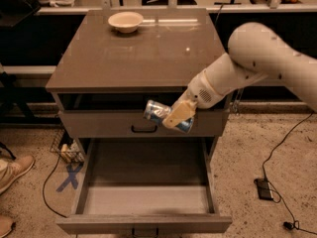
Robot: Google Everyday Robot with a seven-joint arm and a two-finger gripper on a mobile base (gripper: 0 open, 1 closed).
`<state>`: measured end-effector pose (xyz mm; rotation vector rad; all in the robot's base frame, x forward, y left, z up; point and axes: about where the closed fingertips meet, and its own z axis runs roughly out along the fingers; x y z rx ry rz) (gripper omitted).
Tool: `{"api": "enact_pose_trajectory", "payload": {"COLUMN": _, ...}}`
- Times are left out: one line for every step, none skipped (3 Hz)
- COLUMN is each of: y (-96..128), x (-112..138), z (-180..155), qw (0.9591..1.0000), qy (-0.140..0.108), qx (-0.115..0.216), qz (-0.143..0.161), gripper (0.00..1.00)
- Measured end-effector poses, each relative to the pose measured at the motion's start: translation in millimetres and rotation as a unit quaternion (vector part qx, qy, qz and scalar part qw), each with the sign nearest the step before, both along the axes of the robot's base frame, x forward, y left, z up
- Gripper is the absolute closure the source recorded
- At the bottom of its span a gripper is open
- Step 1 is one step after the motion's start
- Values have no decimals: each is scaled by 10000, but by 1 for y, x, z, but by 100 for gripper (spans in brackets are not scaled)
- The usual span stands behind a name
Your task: Place redbull can into middle drawer
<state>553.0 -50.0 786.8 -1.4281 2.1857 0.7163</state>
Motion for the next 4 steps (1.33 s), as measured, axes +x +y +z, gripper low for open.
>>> {"api": "enact_pose_trajectory", "payload": {"y": 22, "x": -13, "z": -39, "qw": 9998, "qy": 118, "qx": 92, "qz": -94, "gripper": 100}}
{"api": "enact_pose_trajectory", "payload": {"y": 22, "x": -14, "z": -40, "qw": 9998, "qy": 120, "qx": 91, "qz": -98, "gripper": 100}}
{"api": "enact_pose_trajectory", "payload": {"y": 20, "x": -20, "z": -65, "qw": 9987, "qy": 365, "qx": 200, "qz": -306, "gripper": 100}}
{"api": "enact_pose_trajectory", "payload": {"y": 18, "x": -41, "z": -128, "qw": 9923, "qy": 853, "qx": 309, "qz": -846, "gripper": 100}}
